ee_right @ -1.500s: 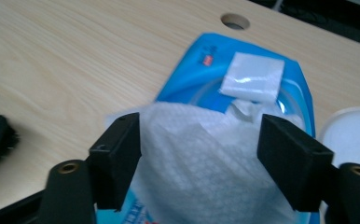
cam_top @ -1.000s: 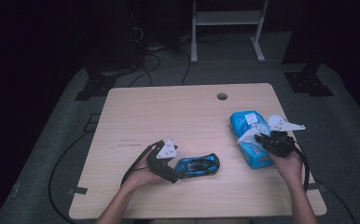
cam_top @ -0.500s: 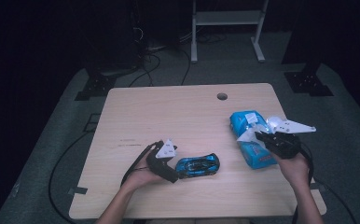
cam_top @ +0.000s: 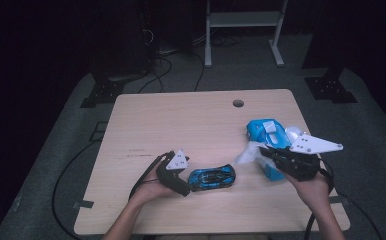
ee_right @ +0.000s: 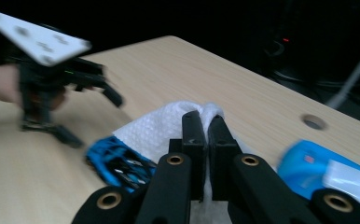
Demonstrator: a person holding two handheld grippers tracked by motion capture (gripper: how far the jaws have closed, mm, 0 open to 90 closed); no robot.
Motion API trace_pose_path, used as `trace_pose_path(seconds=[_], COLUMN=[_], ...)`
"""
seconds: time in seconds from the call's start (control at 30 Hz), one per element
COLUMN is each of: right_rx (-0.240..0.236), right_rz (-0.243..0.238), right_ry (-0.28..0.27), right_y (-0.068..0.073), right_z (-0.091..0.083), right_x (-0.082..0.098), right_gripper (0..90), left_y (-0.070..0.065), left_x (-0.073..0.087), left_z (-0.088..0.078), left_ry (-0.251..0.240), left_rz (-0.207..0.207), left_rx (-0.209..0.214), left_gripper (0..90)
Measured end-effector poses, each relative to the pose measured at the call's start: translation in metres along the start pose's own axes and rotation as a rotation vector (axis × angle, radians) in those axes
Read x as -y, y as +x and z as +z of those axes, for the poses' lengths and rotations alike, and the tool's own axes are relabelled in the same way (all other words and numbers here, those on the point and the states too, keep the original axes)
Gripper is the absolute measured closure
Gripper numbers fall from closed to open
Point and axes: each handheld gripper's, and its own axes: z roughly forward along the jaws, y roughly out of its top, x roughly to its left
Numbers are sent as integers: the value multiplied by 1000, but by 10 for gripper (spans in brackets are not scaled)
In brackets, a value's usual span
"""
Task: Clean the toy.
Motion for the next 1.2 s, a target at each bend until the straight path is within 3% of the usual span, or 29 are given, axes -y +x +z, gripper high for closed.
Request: trace_pose_path(seconds=[0.1,0.13,0.17,0.23,0.3,0.4,0.6,0.63,0.7,0.77,0.8,0.83,0.87,0.9,1.07,1.2], right_rx=[-42,-90,-90,-166,-189,-241,-217,-191,-195,-185,-174,-174,-166,-180,-197,-194], right_rz=[-13,-21,-21,-14,-6,-2,6,-22,-50,-73,-112,-112,-124,-117,-95,-105], right_ry=[-5,-8,-8,-5,2,56,133,169,212,228,256,256,279,289,294,289], right_y=[11,21,21,34,37,44,42,43,46,48,51,51,53,53,54,55], right_z=[1,4,4,12,16,39,69,76,87,90,98,98,106,110,124,127], right_x=[-4,-7,-7,-8,-7,0,18,23,32,34,38,38,41,42,44,42], right_gripper=[877,876,876,876,876,875,872,867,846,829,742,742,650,621,470,471], left_y=[-1,-1,-1,-2,-2,-2,-2,-2,-2,-3,-3,-3,-3,-4,-3,-2], left_x=[0,1,1,0,1,2,5,5,6,6,6,6,6,6,6,8], left_z=[1,1,2,2,1,3,5,6,6,7,7,7,8,8,7,8], left_ry=[5,6,7,6,7,16,29,34,38,38,39,39,40,46,42,45], left_rz=[3,5,8,10,11,9,7,9,10,8,9,9,9,14,20,13], left_rx=[4,5,5,4,6,15,37,38,42,43,48,48,50,56,68,77], left_gripper=[59,59,59,60,60,60,60,60,60,60,61,61,66,66,102,103])
